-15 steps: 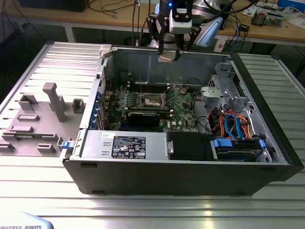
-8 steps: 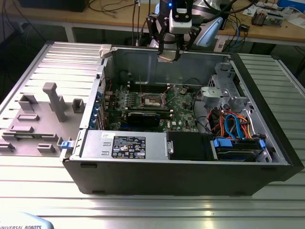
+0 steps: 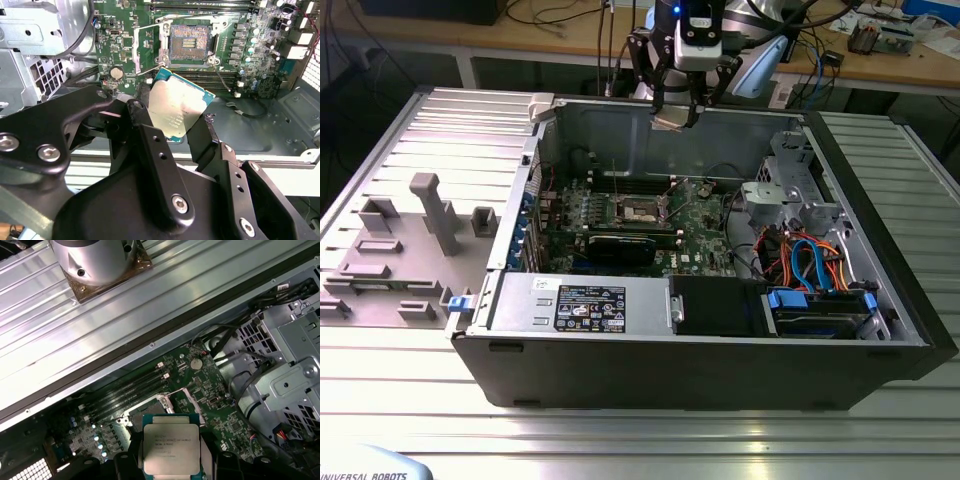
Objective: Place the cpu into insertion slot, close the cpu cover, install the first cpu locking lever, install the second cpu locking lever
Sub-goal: 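Place the cpu into insertion slot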
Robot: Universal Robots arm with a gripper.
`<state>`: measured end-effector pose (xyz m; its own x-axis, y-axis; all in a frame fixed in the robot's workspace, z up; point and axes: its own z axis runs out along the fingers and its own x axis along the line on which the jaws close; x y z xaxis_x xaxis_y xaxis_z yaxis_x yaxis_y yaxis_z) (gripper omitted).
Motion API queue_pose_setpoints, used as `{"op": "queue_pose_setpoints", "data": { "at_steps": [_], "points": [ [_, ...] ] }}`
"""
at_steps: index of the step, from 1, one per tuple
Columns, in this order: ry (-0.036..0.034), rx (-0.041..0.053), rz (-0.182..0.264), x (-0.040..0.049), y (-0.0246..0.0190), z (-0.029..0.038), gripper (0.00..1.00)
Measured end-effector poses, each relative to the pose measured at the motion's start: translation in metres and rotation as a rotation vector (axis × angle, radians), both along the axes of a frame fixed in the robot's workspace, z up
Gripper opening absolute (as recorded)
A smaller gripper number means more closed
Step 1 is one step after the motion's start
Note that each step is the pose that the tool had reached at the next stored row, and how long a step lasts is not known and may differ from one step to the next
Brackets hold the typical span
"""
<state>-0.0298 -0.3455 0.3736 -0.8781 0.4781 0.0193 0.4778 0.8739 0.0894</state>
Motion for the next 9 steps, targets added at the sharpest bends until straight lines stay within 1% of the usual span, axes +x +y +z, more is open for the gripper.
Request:
{"op": "queue_pose_setpoints", "data": {
  "at_steps": [4,9],
  "points": [
    [0.0,0.0,-0.027,0.0,0.0,0.0,0.54],
    [0.0,0.0,-0.043,0.0,0.0,0.0,0.54]
  ]
}}
